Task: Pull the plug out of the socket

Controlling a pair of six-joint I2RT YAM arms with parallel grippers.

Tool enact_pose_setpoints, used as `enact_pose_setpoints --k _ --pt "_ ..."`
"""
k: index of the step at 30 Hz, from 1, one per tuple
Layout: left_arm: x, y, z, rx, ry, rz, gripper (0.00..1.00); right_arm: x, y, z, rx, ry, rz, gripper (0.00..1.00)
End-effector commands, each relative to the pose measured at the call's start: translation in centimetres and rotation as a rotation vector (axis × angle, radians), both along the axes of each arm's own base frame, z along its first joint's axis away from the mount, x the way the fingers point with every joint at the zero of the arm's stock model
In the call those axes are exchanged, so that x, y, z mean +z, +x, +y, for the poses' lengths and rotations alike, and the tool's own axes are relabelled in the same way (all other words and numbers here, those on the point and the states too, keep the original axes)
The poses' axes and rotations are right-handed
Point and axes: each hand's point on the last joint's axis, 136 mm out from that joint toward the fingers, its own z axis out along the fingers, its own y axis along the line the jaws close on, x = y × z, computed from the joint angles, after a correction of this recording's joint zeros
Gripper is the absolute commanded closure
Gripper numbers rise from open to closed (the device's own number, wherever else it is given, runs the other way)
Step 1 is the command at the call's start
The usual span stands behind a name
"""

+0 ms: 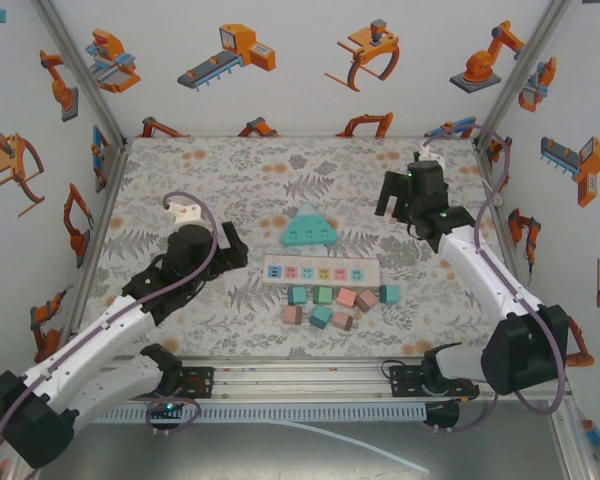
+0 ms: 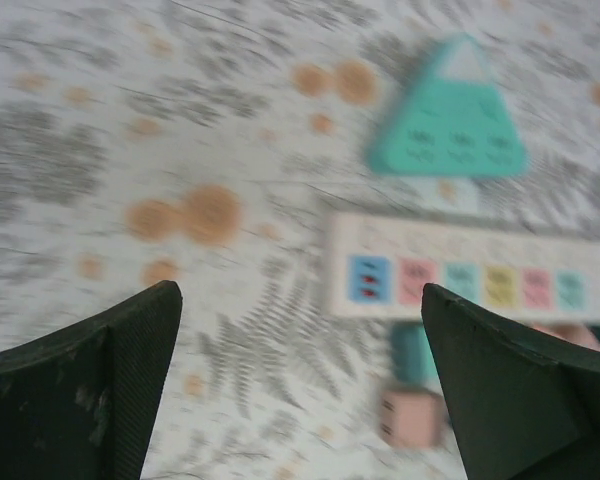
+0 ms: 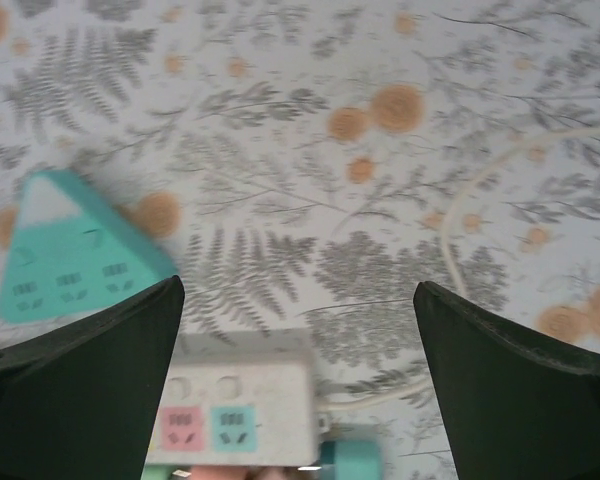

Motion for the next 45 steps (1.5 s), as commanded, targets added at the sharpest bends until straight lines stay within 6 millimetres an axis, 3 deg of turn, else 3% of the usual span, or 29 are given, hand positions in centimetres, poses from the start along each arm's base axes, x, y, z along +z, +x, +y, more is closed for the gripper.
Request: enact_pose_setpoints --k 1,6,10,16,18,22,26,28,45 --pt "-0.8 2.2 5.9 0.125 0.266 -0.039 0.03 -1.2 0.6 -4.5 -0.112 -0.036 -0.017 0.09" --pt "-2.6 4.6 11.5 0.273 0.428 -0.055 0.03 -5.4 -0.9 -11.8 -0.308 -0.100 0.048 0.01" --pt "-5.5 5.9 12.9 0.227 0.492 -0.041 0.03 -8.8 -1.4 -14.1 -0.338 -0.120 0.055 0.00" --pt "-8.5 7.4 15.2 0.258 0.365 -0.093 0.03 -12.2 0.7 -12.3 -0.192 -0.118 -0.066 0.00" --pt "-8.5 8.3 15.1 0.229 0.340 -0.122 0.03 -11.6 1.9 -11.9 -0.143 -0.162 -0.106 0.01" --pt "-8.7 10.2 15.1 0.189 0.268 -0.126 0.03 -11.6 1.6 -9.7 -0.024 -0.175 -0.200 0.00" --pt "-10.8 11.2 13.9 0.130 0.236 -0.222 0.03 -12.3 0.3 -8.8 0.015 -0.168 -0.302 0.00" --pt "-11.2 11.1 13.7 0.106 0.242 -0.137 0.03 -12.2 0.4 -8.7 0.024 -0.167 -0.299 0.01" --pt "-11.3 11.6 13.4 0.114 0.289 -0.142 0.03 -12.3 0.7 -9.0 0.006 -0.172 -0.274 0.01"
